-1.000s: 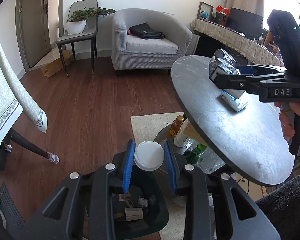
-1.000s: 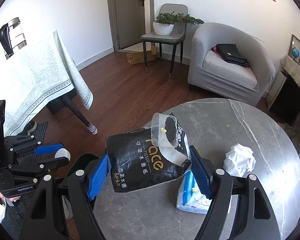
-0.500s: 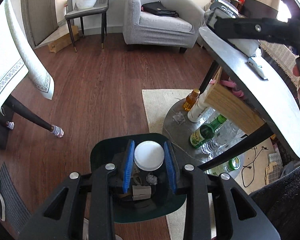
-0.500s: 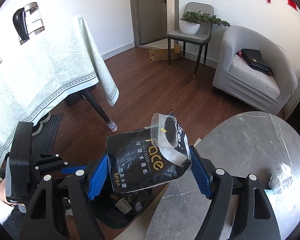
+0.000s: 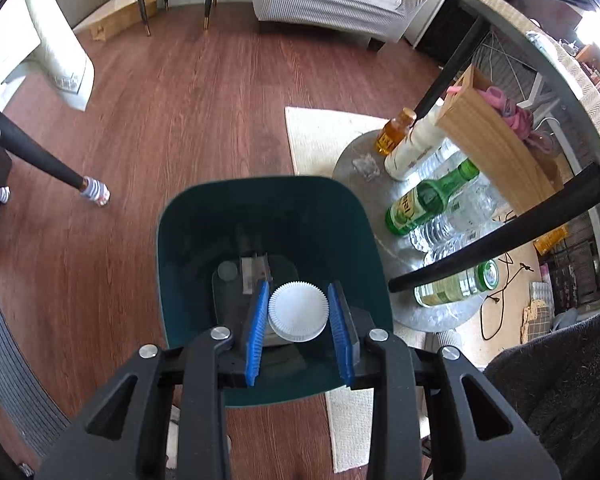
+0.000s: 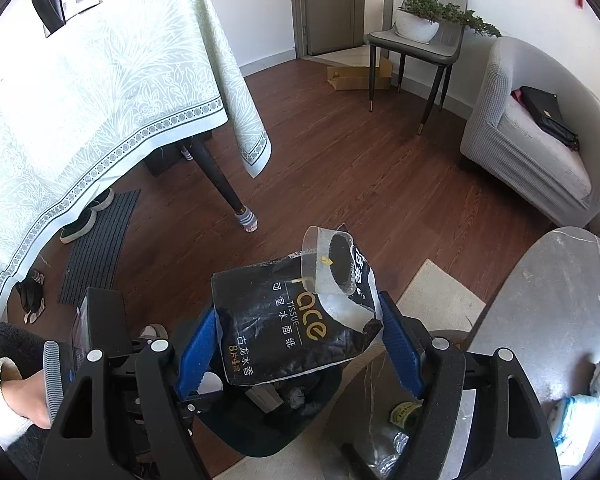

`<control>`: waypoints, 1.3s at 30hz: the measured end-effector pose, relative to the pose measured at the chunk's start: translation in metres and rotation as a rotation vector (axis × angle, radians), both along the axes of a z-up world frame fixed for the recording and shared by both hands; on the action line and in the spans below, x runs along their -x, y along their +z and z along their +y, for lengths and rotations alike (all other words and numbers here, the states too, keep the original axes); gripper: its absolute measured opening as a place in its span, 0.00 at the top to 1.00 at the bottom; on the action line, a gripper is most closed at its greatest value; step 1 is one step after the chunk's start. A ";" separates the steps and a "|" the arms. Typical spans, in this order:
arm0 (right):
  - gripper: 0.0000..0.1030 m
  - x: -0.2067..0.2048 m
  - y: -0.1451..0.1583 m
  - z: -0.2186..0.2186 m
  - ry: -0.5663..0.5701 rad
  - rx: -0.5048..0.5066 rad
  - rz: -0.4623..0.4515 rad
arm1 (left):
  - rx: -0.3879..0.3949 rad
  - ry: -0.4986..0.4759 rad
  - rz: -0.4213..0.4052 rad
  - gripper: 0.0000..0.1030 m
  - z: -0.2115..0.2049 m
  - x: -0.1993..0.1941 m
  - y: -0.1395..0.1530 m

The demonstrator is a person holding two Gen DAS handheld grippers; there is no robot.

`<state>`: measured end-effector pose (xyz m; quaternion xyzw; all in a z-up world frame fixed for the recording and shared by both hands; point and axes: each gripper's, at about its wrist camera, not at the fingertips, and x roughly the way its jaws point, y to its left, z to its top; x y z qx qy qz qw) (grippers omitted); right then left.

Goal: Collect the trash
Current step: 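Open the left tool to drop the cap while the right tool holds the bag over the bin, then lower the black tissue bag into the bin and open the right tool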

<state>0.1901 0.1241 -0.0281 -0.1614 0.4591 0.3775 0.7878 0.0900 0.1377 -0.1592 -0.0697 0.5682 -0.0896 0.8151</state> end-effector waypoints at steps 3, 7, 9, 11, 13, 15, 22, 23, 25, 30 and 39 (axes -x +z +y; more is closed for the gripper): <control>0.26 0.002 -0.011 0.012 0.014 0.029 0.025 | 0.001 0.001 0.032 0.69 0.003 0.003 -0.010; 0.26 0.003 -0.031 0.028 0.034 0.083 0.064 | 0.000 0.008 0.051 0.65 0.008 0.006 -0.019; 0.26 0.004 -0.041 0.034 0.040 0.105 0.082 | -0.001 0.009 0.055 0.64 0.010 0.009 -0.020; 0.26 0.004 -0.053 0.041 0.046 0.131 0.106 | -0.002 0.012 0.056 0.64 0.013 0.010 -0.021; 0.26 0.004 -0.063 0.047 0.049 0.151 0.126 | 0.002 0.018 0.055 0.64 0.017 0.012 -0.021; 0.26 0.004 -0.072 0.053 0.051 0.167 0.142 | 0.005 0.027 0.051 0.64 0.022 0.014 -0.020; 0.26 0.008 -0.100 0.069 0.073 0.221 0.197 | 0.010 0.062 0.028 0.63 0.039 0.019 -0.012; 0.26 0.008 -0.105 0.073 0.077 0.231 0.206 | 0.009 0.068 0.024 0.64 0.042 0.019 -0.011; 0.26 0.010 -0.114 0.077 0.085 0.252 0.223 | 0.006 0.079 0.013 0.65 0.046 0.020 -0.008; 0.26 0.017 -0.132 0.083 0.108 0.301 0.259 | 0.002 0.094 -0.023 0.67 0.056 0.022 0.003; 0.26 0.029 -0.181 0.083 0.155 0.392 0.337 | 0.002 0.123 -0.099 0.74 0.072 0.022 0.032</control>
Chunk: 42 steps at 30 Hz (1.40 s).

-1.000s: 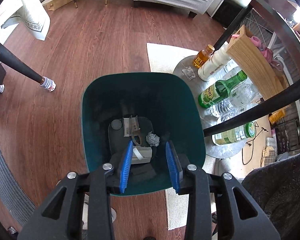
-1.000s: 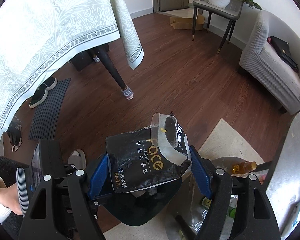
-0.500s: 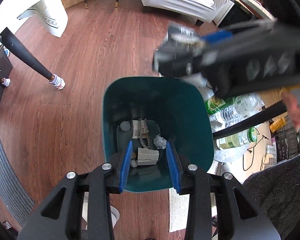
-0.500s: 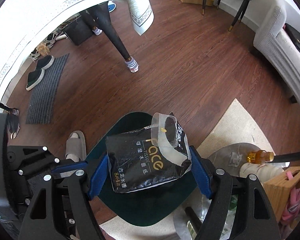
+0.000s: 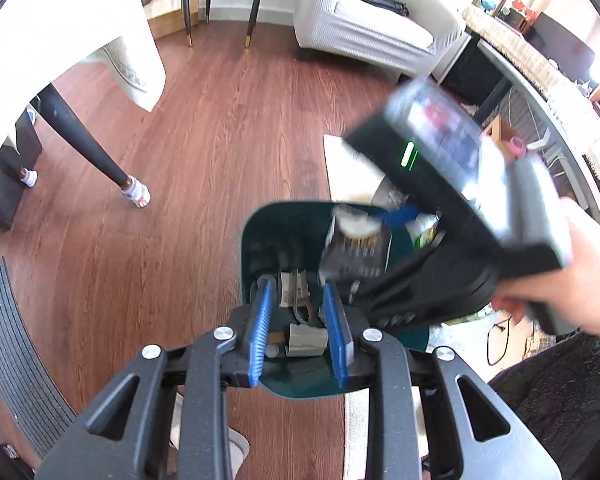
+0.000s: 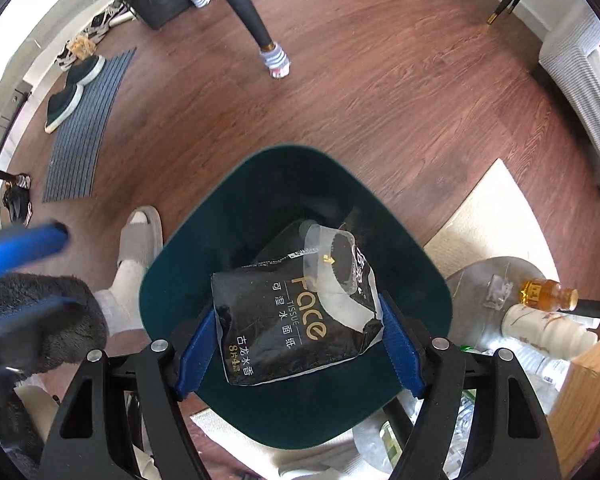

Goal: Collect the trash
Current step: 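Lower the black tissue bag into the bin and open the right tool, then move both open tools back over the table toward the paper ball and tissue pack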

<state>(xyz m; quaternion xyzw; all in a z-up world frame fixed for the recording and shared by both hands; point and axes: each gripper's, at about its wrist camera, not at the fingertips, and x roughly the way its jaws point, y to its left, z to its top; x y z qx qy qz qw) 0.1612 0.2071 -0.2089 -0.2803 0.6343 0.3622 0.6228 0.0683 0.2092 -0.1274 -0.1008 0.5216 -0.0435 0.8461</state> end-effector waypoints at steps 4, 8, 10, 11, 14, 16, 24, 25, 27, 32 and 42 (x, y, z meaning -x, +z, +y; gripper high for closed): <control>0.25 0.007 -0.022 0.000 0.039 0.068 0.030 | 0.003 0.027 -0.046 0.74 0.006 0.001 0.020; 0.23 0.014 -0.031 0.000 0.073 0.103 0.035 | 0.017 0.055 -0.095 0.74 0.016 0.002 0.041; 0.23 0.020 -0.033 0.001 0.103 0.111 0.027 | 0.013 0.064 -0.121 0.74 0.017 0.004 0.052; 0.22 0.023 -0.033 0.001 0.112 0.116 0.024 | 0.006 0.067 -0.137 0.74 0.018 0.006 0.058; 0.18 0.027 -0.038 -0.002 0.131 0.146 0.010 | -0.002 0.075 -0.175 0.74 0.018 0.007 0.075; 0.19 0.030 -0.042 -0.005 0.143 0.160 0.017 | 0.003 0.083 -0.196 0.74 0.020 0.007 0.084; 0.18 0.044 -0.027 -0.007 0.191 0.144 -0.021 | 0.003 0.087 -0.258 0.74 0.019 0.001 0.116; 0.18 0.046 -0.023 -0.008 0.198 0.134 -0.029 | 0.002 0.088 -0.263 0.74 0.018 0.001 0.118; 0.18 0.049 -0.015 -0.007 0.210 0.116 -0.044 | 0.001 0.089 -0.271 0.74 0.016 -0.001 0.123; 0.18 0.055 0.013 -0.005 0.230 0.045 -0.074 | 0.000 0.092 -0.300 0.74 0.013 -0.005 0.135; 0.19 0.060 0.074 -0.009 0.234 -0.095 -0.140 | -0.011 0.110 -0.339 0.72 0.008 -0.014 0.151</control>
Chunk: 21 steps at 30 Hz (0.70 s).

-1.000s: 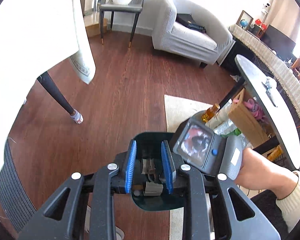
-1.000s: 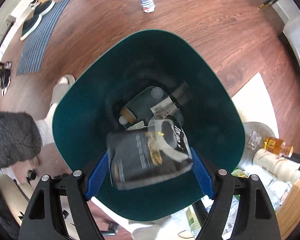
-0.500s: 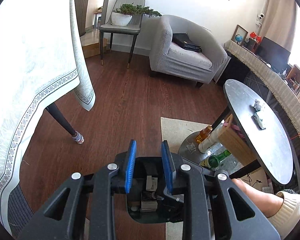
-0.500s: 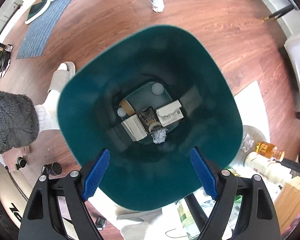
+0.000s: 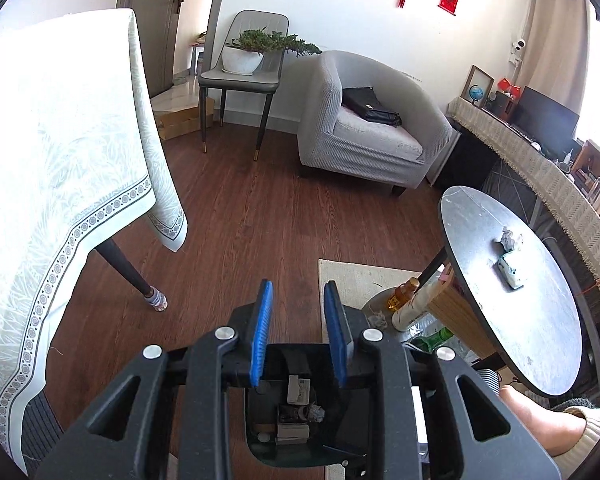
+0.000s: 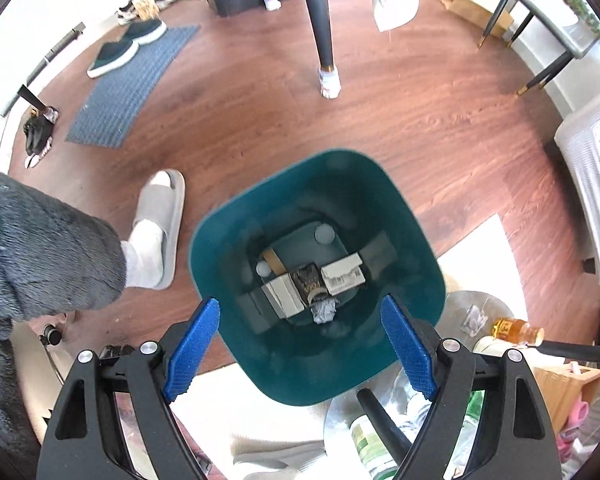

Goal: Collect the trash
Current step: 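Move both open tools back over the table toward the paper ball and tissue pack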

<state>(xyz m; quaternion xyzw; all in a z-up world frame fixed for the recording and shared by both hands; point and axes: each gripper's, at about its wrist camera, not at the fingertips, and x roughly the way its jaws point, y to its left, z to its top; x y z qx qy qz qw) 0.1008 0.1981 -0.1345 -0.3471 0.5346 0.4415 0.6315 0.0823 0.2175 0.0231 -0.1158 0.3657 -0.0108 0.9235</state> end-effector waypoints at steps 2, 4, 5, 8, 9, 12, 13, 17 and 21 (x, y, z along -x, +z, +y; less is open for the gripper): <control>0.19 0.001 0.012 -0.002 0.001 -0.027 -0.011 | -0.004 -0.001 0.000 0.72 -0.003 -0.002 0.000; 0.19 0.001 0.026 -0.006 0.001 -0.062 -0.027 | -0.014 0.000 -0.001 0.70 -0.006 -0.005 0.001; 0.21 0.001 0.032 -0.008 0.000 -0.080 -0.033 | -0.018 -0.001 -0.003 0.69 -0.008 -0.006 0.002; 0.24 0.000 0.053 -0.018 -0.011 -0.140 -0.059 | -0.025 -0.004 -0.015 0.65 -0.014 -0.010 0.006; 0.27 -0.001 0.060 -0.021 -0.017 -0.157 -0.071 | -0.028 -0.002 -0.020 0.64 -0.016 -0.011 0.007; 0.32 -0.006 0.082 -0.036 -0.054 -0.219 -0.116 | -0.022 0.005 -0.031 0.61 -0.021 -0.015 0.009; 0.33 -0.009 0.090 -0.042 -0.069 -0.241 -0.129 | -0.018 0.008 -0.037 0.60 -0.022 -0.016 0.010; 0.37 -0.025 0.116 -0.071 -0.151 -0.317 -0.188 | 0.013 0.002 -0.050 0.55 -0.031 -0.022 0.012; 0.39 -0.041 0.130 -0.101 -0.231 -0.348 -0.222 | 0.009 -0.026 -0.051 0.53 -0.049 -0.032 0.012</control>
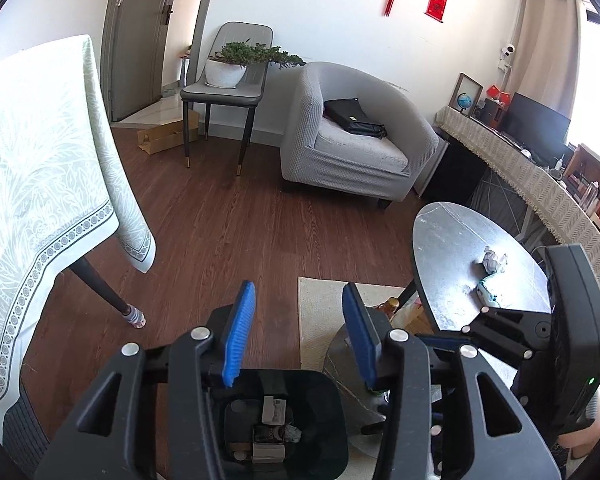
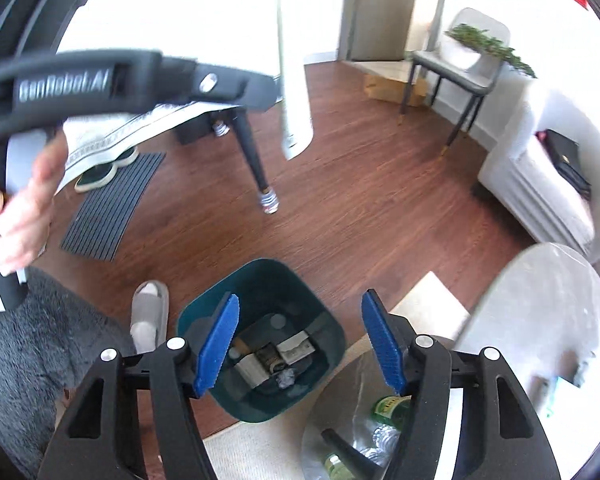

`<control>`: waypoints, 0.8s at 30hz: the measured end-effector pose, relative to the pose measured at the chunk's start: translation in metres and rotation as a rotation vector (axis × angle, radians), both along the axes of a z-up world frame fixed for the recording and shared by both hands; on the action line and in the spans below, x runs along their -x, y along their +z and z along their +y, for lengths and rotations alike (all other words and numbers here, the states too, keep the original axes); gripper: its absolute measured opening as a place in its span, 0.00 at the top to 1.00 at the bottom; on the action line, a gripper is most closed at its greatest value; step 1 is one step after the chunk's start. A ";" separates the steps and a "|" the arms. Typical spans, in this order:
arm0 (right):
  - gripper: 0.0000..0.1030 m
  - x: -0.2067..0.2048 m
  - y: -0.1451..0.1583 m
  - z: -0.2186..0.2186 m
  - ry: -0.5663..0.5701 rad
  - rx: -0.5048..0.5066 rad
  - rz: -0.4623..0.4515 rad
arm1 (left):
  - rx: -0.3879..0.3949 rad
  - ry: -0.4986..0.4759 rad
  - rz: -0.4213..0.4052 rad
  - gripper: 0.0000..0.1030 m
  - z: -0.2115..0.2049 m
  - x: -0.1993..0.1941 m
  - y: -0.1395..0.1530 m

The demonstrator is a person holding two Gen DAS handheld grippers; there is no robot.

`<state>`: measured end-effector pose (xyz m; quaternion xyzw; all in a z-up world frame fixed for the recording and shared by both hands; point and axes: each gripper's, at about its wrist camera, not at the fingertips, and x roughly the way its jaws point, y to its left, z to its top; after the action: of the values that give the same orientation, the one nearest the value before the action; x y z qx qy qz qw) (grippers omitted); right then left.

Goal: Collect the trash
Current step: 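Move both open tools back over the table toward the paper ball and tissue pack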

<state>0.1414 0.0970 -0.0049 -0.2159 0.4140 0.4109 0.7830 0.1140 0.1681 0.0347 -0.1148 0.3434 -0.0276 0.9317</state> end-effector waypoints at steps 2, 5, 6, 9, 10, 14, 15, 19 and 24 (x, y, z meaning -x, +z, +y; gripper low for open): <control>0.40 -0.007 0.004 -0.015 -0.040 -0.015 -0.011 | 0.001 -0.014 0.000 0.51 -0.010 -0.004 -0.001; 0.42 -0.019 0.010 -0.037 -0.092 -0.027 -0.023 | 0.004 -0.035 0.002 0.49 -0.024 -0.010 -0.004; 0.42 -0.022 0.011 -0.044 -0.108 -0.030 -0.025 | 0.005 -0.044 0.004 0.48 -0.029 -0.011 -0.005; 0.42 -0.027 0.012 -0.063 -0.167 -0.034 -0.041 | 0.004 -0.070 0.009 0.47 -0.045 -0.018 -0.008; 0.42 -0.028 0.012 -0.070 -0.184 -0.031 -0.045 | 0.003 -0.080 0.012 0.47 -0.051 -0.020 -0.009; 0.39 -0.030 0.014 -0.095 -0.256 0.002 -0.112 | 0.002 -0.111 0.019 0.46 -0.071 -0.028 -0.014; 0.35 -0.032 0.014 -0.102 -0.272 0.000 -0.115 | 0.003 -0.117 0.022 0.46 -0.075 -0.030 -0.015; 0.28 -0.038 0.011 -0.127 -0.347 0.014 -0.137 | 0.004 -0.143 0.031 0.45 -0.091 -0.036 -0.021; 0.22 -0.049 0.003 -0.153 -0.435 0.027 -0.120 | -0.007 -0.175 0.043 0.43 -0.110 -0.043 -0.026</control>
<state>0.1906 -0.0559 -0.0018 -0.1562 0.4088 0.2132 0.8735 0.1568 0.0584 0.0089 -0.0818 0.3724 -0.1054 0.9184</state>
